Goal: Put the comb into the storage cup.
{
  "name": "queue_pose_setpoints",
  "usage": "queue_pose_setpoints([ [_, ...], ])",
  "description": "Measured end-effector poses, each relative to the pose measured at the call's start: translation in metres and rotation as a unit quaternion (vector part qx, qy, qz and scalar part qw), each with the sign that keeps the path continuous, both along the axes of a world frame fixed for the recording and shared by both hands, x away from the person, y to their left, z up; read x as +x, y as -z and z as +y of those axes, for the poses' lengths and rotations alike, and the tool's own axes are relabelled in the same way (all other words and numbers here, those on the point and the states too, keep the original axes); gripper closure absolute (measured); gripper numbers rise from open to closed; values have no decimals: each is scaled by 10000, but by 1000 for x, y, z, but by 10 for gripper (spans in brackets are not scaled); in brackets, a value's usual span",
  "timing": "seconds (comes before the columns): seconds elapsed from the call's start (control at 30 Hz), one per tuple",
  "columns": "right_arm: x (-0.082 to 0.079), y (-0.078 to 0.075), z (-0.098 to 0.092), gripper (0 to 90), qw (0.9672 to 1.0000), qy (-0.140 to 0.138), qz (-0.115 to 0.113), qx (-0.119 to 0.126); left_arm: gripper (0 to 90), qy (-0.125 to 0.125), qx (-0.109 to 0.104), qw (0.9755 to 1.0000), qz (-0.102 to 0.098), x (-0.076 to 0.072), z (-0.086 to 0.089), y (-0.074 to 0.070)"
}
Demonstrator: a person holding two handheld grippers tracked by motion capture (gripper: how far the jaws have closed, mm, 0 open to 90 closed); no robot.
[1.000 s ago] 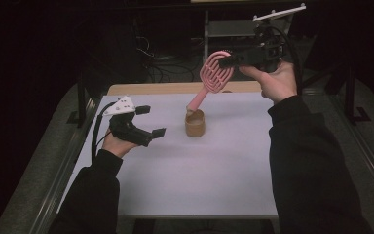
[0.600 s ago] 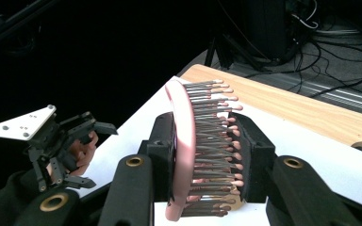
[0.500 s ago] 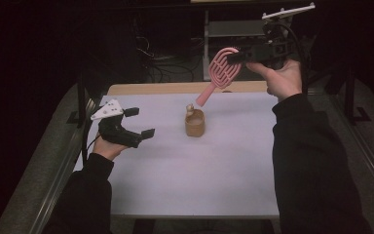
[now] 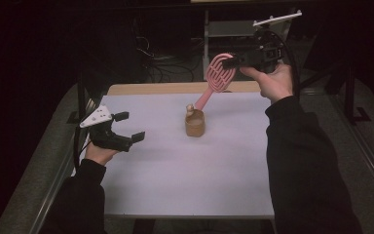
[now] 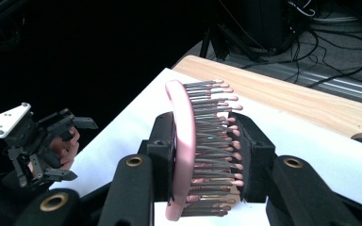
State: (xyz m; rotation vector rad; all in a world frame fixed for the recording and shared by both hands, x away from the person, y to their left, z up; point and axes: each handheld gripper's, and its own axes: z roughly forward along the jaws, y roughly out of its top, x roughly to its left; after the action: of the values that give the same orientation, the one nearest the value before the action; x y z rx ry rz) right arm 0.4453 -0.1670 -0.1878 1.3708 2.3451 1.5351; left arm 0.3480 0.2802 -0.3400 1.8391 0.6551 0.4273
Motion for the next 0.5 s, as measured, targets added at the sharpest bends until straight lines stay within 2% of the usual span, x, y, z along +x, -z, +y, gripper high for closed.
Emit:
queue_pose_setpoints([
  [0.2, 5, 11, 4, 627, 10000, -25, 82, -6, 0, -44, 2, 10000, -10, -3, 7, 6],
  [0.33, 7, 17, 7, 628, 9999, -78, 130, -41, 0, -97, -80, 9999, -63, -6, 14, 11],
  [0.5, 11, 26, 8, 628, 9997, -85, 205, -36, 0, -172, -123, 9998, -19, -10, 23, 19],
])
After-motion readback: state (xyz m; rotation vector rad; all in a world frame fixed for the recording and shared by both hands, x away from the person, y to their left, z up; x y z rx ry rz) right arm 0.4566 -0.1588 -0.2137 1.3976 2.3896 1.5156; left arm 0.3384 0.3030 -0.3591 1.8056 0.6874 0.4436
